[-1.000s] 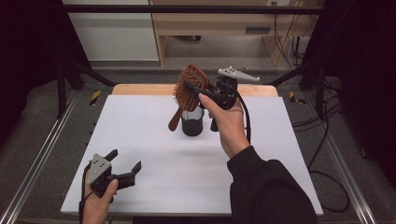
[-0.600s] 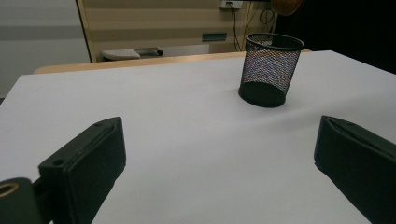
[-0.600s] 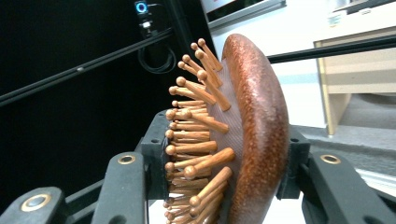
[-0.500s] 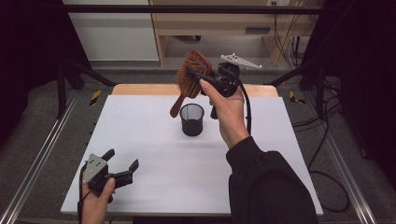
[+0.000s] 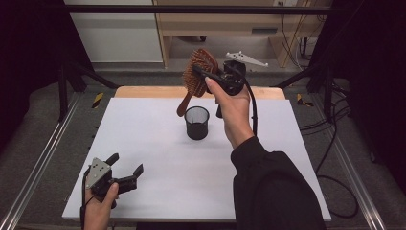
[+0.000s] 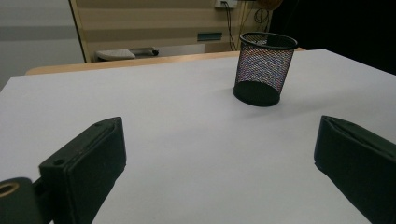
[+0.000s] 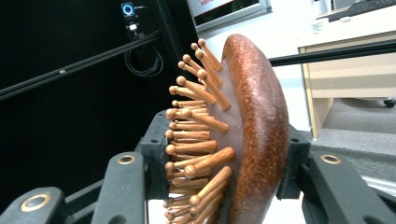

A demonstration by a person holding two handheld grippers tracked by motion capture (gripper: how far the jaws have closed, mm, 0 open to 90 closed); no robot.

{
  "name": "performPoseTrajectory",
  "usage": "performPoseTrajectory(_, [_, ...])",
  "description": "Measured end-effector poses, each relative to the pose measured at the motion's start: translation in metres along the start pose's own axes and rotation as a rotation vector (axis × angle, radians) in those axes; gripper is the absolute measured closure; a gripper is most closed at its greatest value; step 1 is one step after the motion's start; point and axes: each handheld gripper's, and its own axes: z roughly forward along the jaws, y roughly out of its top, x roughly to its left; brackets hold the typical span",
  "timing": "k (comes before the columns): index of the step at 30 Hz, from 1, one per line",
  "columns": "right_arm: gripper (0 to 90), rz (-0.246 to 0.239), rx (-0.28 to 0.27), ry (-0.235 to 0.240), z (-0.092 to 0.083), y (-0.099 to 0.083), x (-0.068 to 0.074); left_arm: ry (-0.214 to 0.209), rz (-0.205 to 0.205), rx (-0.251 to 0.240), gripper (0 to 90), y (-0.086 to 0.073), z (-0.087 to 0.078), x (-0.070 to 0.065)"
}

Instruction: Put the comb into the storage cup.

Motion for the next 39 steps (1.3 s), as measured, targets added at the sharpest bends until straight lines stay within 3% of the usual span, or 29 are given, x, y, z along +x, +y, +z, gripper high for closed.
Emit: performPoseTrajectory(39, [50.3,-0.018,0.014,-0.05,0.0,-0.004,-0.017,-0.019,0.022,0.001,2.6,-0.001,0.002,-0.005])
